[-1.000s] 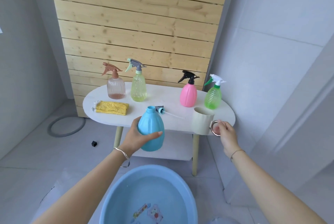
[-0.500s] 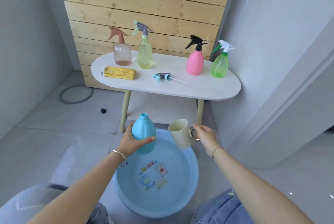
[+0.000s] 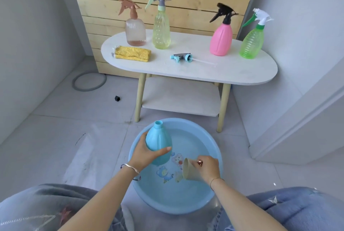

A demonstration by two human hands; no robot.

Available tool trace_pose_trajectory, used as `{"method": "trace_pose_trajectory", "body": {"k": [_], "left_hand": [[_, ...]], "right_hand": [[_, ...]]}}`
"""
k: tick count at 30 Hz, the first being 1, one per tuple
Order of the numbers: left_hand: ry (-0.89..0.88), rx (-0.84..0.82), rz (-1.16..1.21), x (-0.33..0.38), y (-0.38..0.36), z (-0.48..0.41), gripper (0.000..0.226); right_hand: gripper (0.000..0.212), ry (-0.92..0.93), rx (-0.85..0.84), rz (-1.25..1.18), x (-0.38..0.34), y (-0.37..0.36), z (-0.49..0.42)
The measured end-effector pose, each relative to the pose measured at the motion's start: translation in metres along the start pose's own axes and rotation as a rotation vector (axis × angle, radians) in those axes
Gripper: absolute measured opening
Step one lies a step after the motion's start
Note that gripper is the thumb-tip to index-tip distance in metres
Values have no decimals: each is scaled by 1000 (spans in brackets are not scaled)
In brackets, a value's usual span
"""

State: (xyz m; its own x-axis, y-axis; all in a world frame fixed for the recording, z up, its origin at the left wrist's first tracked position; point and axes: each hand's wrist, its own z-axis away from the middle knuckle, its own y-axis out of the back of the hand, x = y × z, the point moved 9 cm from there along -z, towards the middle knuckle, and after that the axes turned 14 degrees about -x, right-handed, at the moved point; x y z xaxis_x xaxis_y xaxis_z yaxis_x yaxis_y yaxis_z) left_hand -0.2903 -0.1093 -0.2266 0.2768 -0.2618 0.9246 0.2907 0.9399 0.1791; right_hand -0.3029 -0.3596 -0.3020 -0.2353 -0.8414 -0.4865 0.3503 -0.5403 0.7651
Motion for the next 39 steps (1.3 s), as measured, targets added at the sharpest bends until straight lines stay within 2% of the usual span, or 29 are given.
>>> {"method": "trace_pose_trajectory", "body": {"k": [6, 11, 13, 19, 25, 31, 36, 39], "left_hand": [[18, 39, 38, -9, 5, -5, 72], [21, 76, 92, -11, 16, -6, 92], [26, 86, 107, -13, 20, -6, 90], [9, 121, 157, -5, 31, -1, 104], [-82, 197, 246, 15, 50, 8, 95], [-171, 245, 285, 39, 54, 17, 100], [-170, 135, 126, 47, 30, 15, 76], [-222, 89, 33, 48, 14, 16, 77]], "right_hand": [[45, -17, -62, 89, 12, -27, -8], [43, -3, -104, 89, 8, -41, -13], [43, -9, -111, -30, 8, -45, -14], [37, -53, -147, -633, 9, -42, -8], [38, 25, -113, -840, -32, 4, 9], [42, 178, -6, -908, -74, 97, 33], [37, 297, 43, -902, -92, 162, 57], [38, 338, 84, -882, -96, 186, 68]]}}
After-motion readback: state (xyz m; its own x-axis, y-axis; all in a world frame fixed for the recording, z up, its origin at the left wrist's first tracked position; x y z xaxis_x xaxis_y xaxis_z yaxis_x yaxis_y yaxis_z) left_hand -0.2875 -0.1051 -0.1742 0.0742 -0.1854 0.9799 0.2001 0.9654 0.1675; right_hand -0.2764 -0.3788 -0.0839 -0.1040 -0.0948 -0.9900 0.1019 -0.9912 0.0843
